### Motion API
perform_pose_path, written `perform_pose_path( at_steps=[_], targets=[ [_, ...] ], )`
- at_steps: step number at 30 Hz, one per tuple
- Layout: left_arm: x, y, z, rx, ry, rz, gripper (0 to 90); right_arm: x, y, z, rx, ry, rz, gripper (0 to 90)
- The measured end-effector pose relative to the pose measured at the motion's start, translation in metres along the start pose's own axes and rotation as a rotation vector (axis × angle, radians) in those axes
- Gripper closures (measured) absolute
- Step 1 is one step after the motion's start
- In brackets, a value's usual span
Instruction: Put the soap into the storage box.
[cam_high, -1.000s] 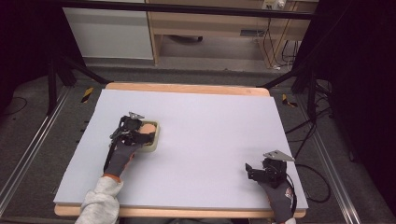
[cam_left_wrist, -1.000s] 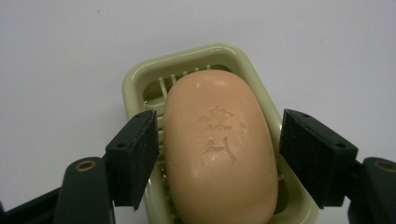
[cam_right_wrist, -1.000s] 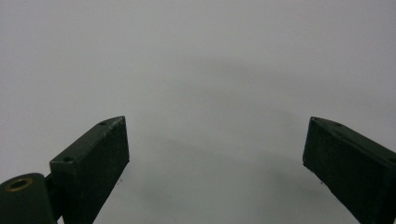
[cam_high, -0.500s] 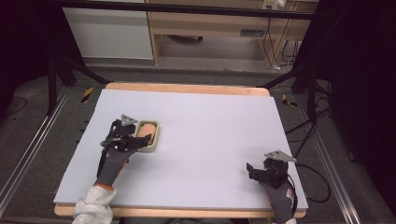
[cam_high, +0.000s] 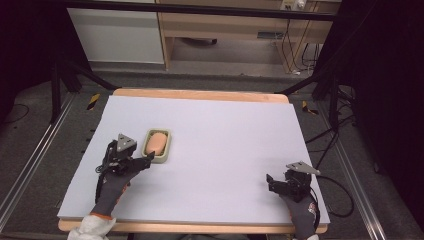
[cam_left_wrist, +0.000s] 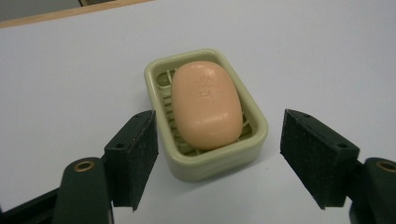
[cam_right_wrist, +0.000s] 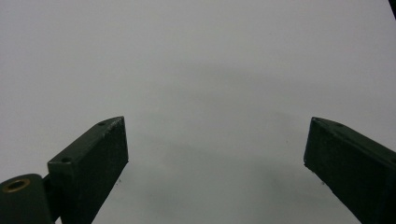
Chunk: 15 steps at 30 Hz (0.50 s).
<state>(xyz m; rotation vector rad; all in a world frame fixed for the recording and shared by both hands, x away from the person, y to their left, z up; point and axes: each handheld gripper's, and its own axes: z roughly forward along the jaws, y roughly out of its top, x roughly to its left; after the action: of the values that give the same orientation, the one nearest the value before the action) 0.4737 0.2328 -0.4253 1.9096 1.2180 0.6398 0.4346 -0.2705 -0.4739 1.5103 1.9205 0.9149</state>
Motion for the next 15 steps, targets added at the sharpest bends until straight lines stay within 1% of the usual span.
perform_pose_path(
  at_steps=[1,3,4,9,12,15],
  targets=[
    [0.001,-0.003,-0.001,0.002,0.001,-0.004,26.6,-0.001,0.000,0.000,-0.003,0.001,-0.002,6.6],
    [0.002,-0.010,-0.005,0.009,0.016,0.009,26.2,-0.001,0.000,0.000,-0.002,-0.006,0.002,6.5],
    [0.002,-0.013,-0.005,0.014,0.016,0.005,25.8,-0.002,0.000,0.000,-0.002,-0.008,0.001,6.5],
    [0.007,-0.025,-0.008,0.039,0.035,0.011,23.3,-0.003,0.000,-0.001,-0.003,-0.016,0.005,6.4],
    [0.011,-0.032,-0.010,0.038,0.044,0.000,22.9,-0.004,-0.001,-0.001,-0.004,-0.016,0.009,6.3],
    [0.015,-0.041,-0.011,0.055,0.053,-0.001,22.3,-0.005,-0.001,-0.001,-0.005,-0.017,0.013,6.3]
  ],
)
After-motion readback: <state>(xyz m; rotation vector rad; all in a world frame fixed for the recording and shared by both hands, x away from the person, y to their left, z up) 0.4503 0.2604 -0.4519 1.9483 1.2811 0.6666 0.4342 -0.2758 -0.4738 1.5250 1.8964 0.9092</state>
